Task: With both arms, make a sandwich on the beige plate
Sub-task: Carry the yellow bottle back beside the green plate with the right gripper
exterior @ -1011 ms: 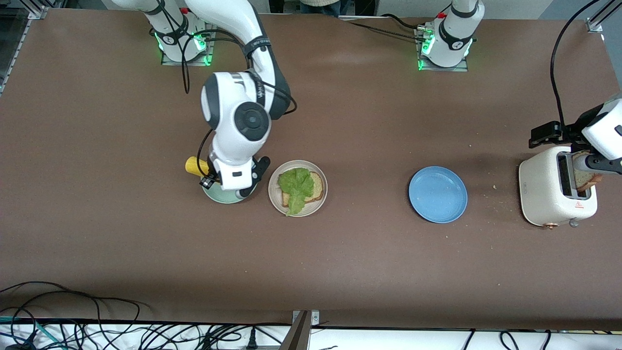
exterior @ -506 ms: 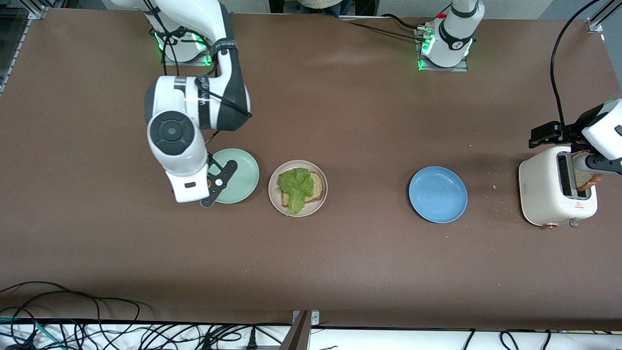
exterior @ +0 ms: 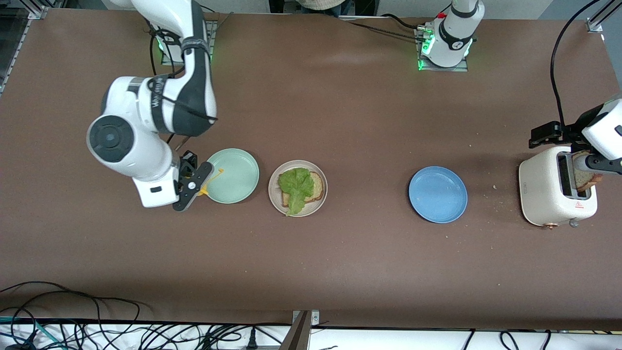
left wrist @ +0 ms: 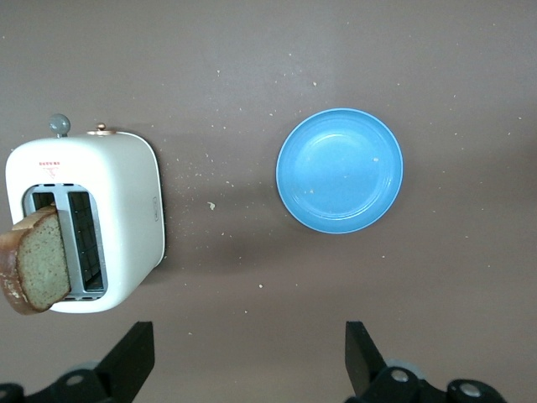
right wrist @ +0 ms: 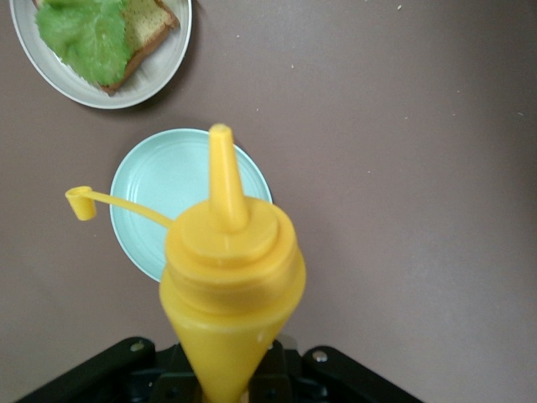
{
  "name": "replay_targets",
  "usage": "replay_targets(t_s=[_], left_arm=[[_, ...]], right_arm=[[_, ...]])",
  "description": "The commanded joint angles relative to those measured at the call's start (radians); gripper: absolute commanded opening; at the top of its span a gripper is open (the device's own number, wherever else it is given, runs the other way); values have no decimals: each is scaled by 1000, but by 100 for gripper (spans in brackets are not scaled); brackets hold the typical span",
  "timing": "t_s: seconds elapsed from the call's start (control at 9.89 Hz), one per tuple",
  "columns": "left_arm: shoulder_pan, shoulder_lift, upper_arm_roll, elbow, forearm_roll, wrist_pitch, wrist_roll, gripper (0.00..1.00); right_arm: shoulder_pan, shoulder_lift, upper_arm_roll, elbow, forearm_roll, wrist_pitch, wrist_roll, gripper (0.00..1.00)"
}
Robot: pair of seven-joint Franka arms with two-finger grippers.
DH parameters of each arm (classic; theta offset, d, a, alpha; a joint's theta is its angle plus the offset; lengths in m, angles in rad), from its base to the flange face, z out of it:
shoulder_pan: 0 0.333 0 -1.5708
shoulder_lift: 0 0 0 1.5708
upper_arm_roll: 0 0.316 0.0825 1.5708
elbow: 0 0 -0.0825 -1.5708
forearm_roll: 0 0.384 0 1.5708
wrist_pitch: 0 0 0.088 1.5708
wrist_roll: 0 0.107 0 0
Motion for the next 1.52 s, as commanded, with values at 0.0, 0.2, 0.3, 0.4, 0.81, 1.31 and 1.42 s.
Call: replay_targets(t_s=[0.0, 0.2, 0.3, 0.4, 0.81, 1.31, 1.42], left_arm=[[6, 12, -2, 25, -5, -2, 16, 100], [6, 12, -2, 25, -5, -2, 16, 100], [6, 15, -2, 25, -5, -2, 14, 100], [6, 15, -2, 25, -5, -2, 14, 100], [6, 18, -2, 25, -5, -2, 16, 100], [6, 18, -2, 25, -5, -2, 16, 100], [6, 18, -2, 25, -5, -2, 16, 100]], right_arm=[[-182, -129, 177, 0, 30, -26, -60, 0], [-371, -202, 361, -15, 30, -28, -141, 0], [-454, -219, 441, -24, 28, -28, -183, 0], [-505, -242, 486, -56, 30, -28, -243, 0], [-760, -312, 693, -159, 34, -20, -433, 0], [-909, -336, 765, -389, 201, 57, -784, 0], [-928, -311, 765, -403, 242, 55, -885, 0]])
